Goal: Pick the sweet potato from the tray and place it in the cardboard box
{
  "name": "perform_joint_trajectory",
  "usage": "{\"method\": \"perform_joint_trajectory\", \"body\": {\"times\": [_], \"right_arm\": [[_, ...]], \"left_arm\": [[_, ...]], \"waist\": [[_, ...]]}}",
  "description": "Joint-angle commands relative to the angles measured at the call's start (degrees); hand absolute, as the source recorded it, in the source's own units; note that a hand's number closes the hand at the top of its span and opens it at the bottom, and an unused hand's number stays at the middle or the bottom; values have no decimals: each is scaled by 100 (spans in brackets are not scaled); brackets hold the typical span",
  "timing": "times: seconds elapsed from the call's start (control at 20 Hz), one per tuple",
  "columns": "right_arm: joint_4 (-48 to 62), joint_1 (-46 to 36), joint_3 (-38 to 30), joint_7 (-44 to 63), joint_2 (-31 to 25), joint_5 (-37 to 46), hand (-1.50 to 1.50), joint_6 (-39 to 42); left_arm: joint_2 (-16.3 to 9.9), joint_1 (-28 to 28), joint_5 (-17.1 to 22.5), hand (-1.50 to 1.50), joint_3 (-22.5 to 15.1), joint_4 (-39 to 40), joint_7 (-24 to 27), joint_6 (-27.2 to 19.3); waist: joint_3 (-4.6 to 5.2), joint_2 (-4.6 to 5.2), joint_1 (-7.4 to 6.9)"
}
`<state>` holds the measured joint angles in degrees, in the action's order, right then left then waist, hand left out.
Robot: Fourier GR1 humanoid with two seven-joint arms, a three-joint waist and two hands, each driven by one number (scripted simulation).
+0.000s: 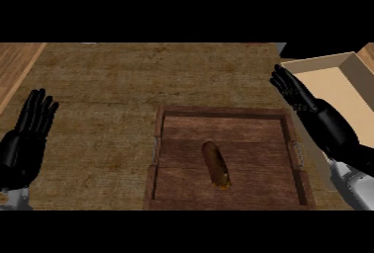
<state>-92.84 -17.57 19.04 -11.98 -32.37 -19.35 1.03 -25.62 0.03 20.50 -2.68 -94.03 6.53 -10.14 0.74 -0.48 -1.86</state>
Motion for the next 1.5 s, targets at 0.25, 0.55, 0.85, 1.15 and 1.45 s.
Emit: {"method": "perform_joint_trajectory", "body": {"times": [0.25,0.55,0.85,1.15,1.45], "right_arm": [[-509,66,-846,1319,-319,1377,150,-2343],[-751,757,-17,1910,-984,3827,-150,-3218],[-2083,390,777,3865,-1720,4873,-150,-1748],[-2695,-48,1504,5480,-2143,4345,-150,488],[-3306,-1320,1972,8003,-849,3635,-150,1655]], "left_arm": [[399,-57,-2,0,-89,-3,-675,-572],[654,-410,-4,0,-373,97,-1175,-721],[794,-493,-130,0,-415,361,-1041,-718],[700,-539,-220,0,-500,158,-1221,-721],[760,-598,-203,0,-593,-13,-1416,-675]], "waist": [[-54,-50,489],[-63,6,424],[-42,-1,331],[-26,7,186],[-41,29,17]]}}
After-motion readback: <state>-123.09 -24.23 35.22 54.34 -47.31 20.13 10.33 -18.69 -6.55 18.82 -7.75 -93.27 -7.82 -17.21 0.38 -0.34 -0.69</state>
